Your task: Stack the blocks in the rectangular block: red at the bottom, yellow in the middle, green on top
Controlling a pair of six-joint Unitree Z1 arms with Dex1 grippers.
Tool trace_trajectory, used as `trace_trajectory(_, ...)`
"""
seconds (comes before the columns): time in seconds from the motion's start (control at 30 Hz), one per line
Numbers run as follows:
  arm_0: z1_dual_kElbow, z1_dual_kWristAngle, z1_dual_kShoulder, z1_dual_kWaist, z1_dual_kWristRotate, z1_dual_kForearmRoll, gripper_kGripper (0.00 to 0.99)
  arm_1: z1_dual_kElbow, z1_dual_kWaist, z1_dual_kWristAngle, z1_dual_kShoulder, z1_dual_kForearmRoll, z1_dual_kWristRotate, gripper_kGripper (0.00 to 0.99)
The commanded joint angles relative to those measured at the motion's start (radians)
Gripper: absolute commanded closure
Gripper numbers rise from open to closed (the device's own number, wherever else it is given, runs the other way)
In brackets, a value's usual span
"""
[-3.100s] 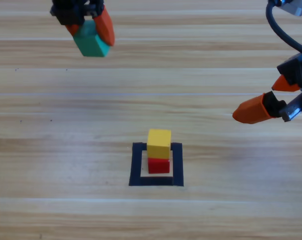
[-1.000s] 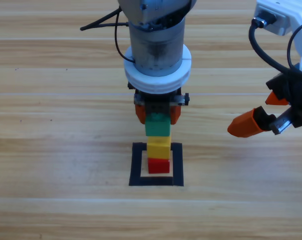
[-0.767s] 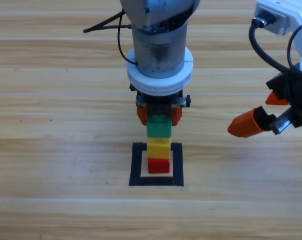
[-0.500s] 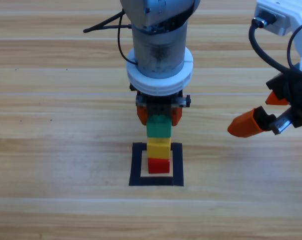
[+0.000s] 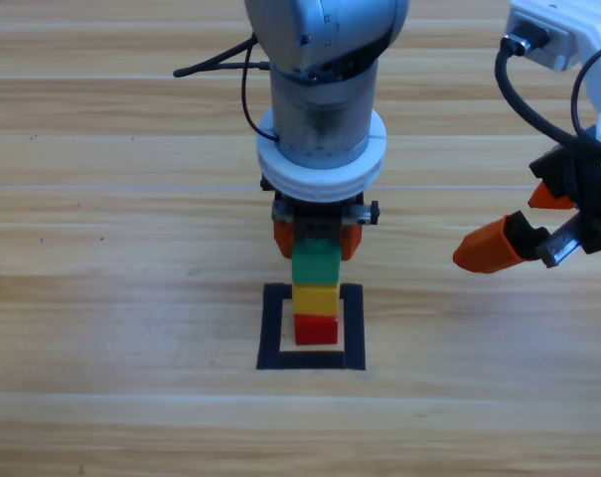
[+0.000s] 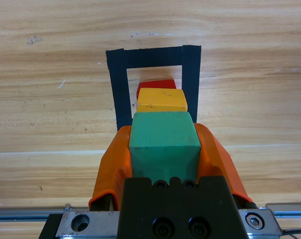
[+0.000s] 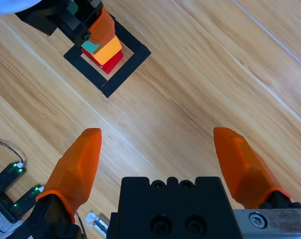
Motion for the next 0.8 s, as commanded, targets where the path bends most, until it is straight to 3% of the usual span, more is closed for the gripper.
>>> trace_trajectory(0.03, 0.003, 0.014, 0.051, -0.021, 0.012, 0.005, 0.935, 0.011, -0.022, -0.013, 0.038, -0.018, -0.002, 0.002)
trace_trajectory(0.8, 0.004, 0.019, 0.063, -0.021, 0.017, 0.005, 0.935, 0.011, -0.022, -0.013, 0.040, -0.018, -0.002, 0.002)
